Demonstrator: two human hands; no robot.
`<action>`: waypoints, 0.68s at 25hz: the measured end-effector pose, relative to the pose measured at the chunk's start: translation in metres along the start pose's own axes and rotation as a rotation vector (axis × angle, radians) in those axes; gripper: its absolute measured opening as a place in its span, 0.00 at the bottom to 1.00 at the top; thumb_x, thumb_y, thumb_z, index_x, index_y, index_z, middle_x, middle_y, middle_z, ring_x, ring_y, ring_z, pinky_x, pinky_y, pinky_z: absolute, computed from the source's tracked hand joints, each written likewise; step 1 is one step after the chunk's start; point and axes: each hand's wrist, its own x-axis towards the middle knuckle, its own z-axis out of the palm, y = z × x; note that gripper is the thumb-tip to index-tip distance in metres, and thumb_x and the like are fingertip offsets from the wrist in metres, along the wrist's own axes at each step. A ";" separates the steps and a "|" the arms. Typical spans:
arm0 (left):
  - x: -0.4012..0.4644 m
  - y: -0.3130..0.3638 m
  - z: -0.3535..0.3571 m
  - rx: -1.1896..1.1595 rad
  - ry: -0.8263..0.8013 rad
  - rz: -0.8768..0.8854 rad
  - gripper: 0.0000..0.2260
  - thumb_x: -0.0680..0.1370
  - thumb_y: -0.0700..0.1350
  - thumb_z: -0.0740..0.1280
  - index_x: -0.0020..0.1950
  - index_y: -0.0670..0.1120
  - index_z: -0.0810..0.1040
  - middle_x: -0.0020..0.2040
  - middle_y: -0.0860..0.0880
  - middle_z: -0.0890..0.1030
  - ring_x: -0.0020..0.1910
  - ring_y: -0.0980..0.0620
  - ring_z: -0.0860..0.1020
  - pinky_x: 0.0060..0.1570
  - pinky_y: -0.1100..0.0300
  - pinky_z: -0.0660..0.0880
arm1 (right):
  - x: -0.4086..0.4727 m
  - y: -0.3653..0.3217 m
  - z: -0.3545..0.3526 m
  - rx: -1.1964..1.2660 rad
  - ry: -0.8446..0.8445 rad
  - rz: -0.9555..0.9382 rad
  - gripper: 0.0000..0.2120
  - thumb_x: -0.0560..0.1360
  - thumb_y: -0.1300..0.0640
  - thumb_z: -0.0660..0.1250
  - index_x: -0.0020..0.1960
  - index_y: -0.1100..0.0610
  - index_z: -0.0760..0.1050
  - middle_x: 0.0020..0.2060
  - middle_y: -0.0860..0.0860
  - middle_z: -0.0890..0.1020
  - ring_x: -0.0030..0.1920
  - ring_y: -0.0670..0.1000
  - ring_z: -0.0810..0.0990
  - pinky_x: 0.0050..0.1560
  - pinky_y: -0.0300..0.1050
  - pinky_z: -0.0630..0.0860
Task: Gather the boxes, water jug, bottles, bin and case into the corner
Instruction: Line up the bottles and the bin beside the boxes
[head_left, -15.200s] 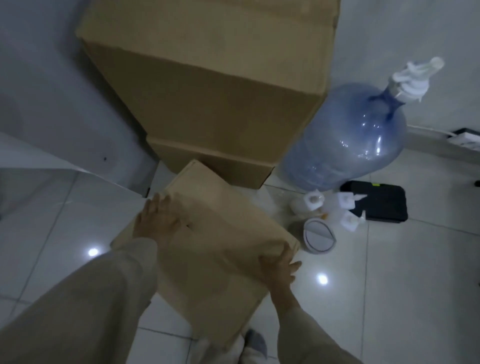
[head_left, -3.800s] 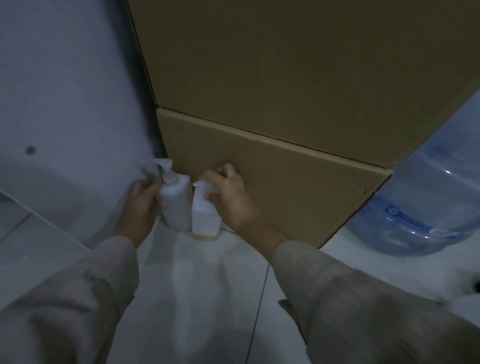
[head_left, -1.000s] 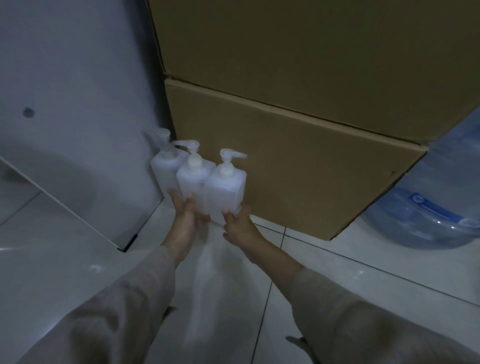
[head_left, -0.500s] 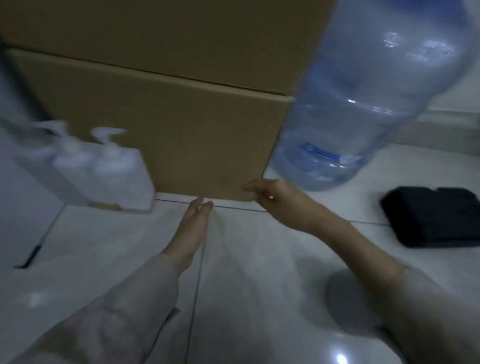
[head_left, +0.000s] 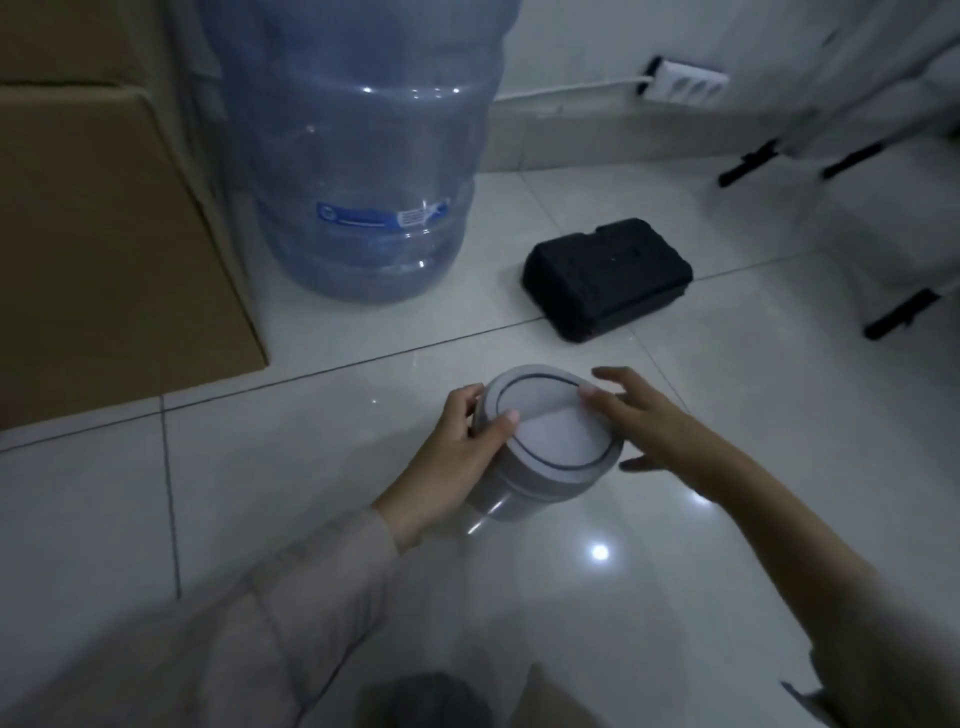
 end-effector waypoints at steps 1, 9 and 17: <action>-0.001 0.000 0.003 -0.009 0.020 -0.011 0.21 0.77 0.52 0.61 0.68 0.52 0.61 0.59 0.57 0.71 0.54 0.61 0.72 0.56 0.61 0.69 | -0.003 0.002 0.007 0.105 -0.057 0.011 0.24 0.74 0.39 0.59 0.67 0.45 0.61 0.63 0.49 0.71 0.57 0.52 0.75 0.56 0.56 0.77; -0.047 -0.023 -0.063 -0.163 0.573 0.086 0.23 0.76 0.50 0.63 0.67 0.49 0.60 0.64 0.51 0.68 0.60 0.55 0.70 0.51 0.68 0.70 | 0.006 -0.061 0.091 0.272 -0.361 -0.105 0.18 0.76 0.45 0.61 0.63 0.47 0.63 0.53 0.49 0.75 0.50 0.55 0.80 0.47 0.51 0.82; -0.145 -0.059 -0.189 -0.272 1.178 0.170 0.19 0.72 0.55 0.59 0.60 0.49 0.64 0.61 0.49 0.69 0.56 0.55 0.72 0.56 0.59 0.71 | -0.009 -0.153 0.238 0.153 -0.786 -0.184 0.23 0.74 0.48 0.64 0.66 0.49 0.62 0.61 0.55 0.71 0.55 0.60 0.78 0.48 0.46 0.82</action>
